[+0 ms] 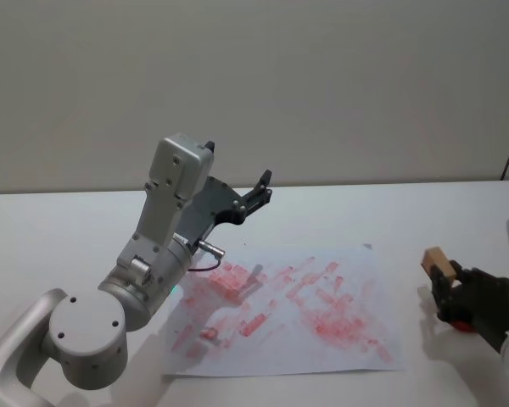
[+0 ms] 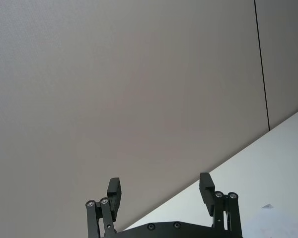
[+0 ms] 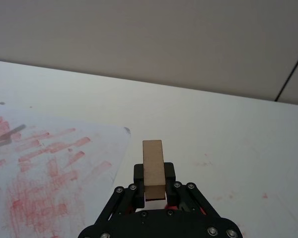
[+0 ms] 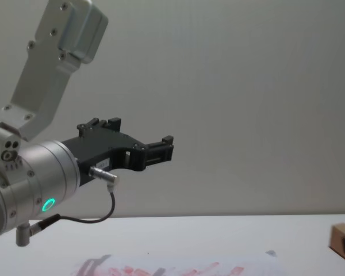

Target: Use the one hand to pick up the stamp and affix it onto the A4 paper.

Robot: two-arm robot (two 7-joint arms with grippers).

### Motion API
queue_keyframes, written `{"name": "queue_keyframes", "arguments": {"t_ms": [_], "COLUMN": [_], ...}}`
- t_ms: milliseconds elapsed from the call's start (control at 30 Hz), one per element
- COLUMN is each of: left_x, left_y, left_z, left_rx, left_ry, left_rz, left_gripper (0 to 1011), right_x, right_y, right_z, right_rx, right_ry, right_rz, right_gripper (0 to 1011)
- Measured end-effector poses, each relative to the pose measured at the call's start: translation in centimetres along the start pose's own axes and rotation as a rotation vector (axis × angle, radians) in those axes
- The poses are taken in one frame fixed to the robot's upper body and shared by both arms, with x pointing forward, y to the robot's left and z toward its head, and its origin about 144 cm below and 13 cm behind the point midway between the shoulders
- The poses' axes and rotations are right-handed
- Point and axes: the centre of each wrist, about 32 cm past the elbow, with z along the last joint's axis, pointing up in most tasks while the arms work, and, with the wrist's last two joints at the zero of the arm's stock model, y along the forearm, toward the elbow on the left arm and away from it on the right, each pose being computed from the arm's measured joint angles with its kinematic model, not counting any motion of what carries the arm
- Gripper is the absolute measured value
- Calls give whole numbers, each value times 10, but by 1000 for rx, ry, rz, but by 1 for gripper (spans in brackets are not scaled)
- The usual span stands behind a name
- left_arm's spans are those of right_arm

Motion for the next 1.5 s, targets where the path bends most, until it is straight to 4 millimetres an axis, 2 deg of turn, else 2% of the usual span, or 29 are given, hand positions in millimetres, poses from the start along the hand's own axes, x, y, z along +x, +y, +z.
{"name": "queue_keyframes", "arguments": {"t_ms": [433,733,1167,1500], "left_x": [0,0,0,0], "left_y": [0,0,0,0], "left_z": [0,0,0,0], "left_rx": [0,0,0,0], "left_ry": [0,0,0,0], "left_rz": [0,0,0,0], "left_gripper": [1001,1001,1001,1001], "right_x": [0,1,9,14], "right_y": [24,43,83,102], "right_z": [12,12,-6,-14], "right_rx": [64,63,-28,-78], "right_ry": [-50,-57,-28,-15], "right_rz": [186,317,533,610], "right_gripper": [216,216,216,216]}}
